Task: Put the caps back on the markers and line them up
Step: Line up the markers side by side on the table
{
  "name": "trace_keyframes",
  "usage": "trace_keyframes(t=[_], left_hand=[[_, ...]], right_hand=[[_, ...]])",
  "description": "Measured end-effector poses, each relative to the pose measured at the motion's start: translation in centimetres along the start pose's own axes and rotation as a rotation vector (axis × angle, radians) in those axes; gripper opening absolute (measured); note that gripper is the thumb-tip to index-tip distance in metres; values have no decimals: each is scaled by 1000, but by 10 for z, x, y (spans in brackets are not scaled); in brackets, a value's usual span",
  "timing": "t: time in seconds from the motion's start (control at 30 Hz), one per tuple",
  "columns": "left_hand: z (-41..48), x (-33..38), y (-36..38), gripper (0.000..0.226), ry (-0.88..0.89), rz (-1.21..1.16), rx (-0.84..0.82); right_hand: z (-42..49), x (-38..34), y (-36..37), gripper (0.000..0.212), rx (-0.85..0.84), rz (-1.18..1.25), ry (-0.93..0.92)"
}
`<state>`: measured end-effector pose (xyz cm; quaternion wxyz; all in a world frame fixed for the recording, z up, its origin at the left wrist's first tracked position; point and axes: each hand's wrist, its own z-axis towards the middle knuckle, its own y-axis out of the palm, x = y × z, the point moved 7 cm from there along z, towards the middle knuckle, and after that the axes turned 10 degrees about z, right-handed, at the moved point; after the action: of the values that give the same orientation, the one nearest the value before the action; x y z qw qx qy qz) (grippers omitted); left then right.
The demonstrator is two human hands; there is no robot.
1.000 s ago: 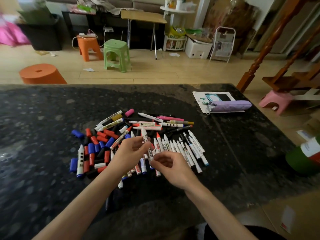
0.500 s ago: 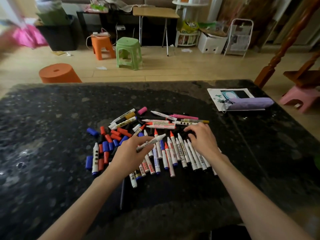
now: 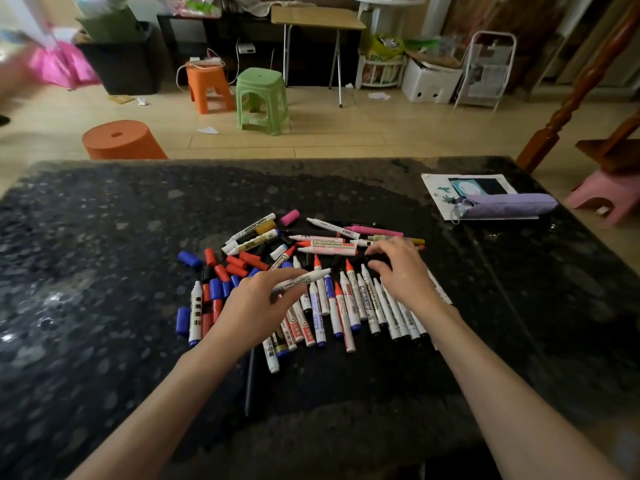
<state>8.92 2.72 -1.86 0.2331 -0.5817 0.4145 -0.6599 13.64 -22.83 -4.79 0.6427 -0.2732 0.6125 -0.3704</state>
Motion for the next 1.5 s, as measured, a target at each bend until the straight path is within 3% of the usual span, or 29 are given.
trace_keyframes(t=[0.1, 0.17, 0.33, 0.53, 0.67, 0.93, 1.5], left_hand=[[1, -1, -4, 29, 9, -39, 9], [1, 2, -7, 27, 25, -59, 28], [-6, 12, -12, 24, 59, -80, 38], [-11, 6, -15, 22, 75, -100, 48], [-10, 5, -15, 24, 81, -95, 41], [-6, 6, -9, 23, 95, -83, -4], [-6, -3, 3, 23, 154, 23, -60]], right_hand=[[-22, -26, -3, 21, -135, 438, 55], [-40, -46, -7, 28, -178, 580, 25], [-73, -71, -23, 26, -115, 759, -18], [-86, -63, -33, 17, 16, 885, 101], [-92, -58, -30, 20, 4, 1034, 184], [-85, -58, -23, 19, -28, 984, 135], [-87, -71, -7, 18, -117, 514, -141]])
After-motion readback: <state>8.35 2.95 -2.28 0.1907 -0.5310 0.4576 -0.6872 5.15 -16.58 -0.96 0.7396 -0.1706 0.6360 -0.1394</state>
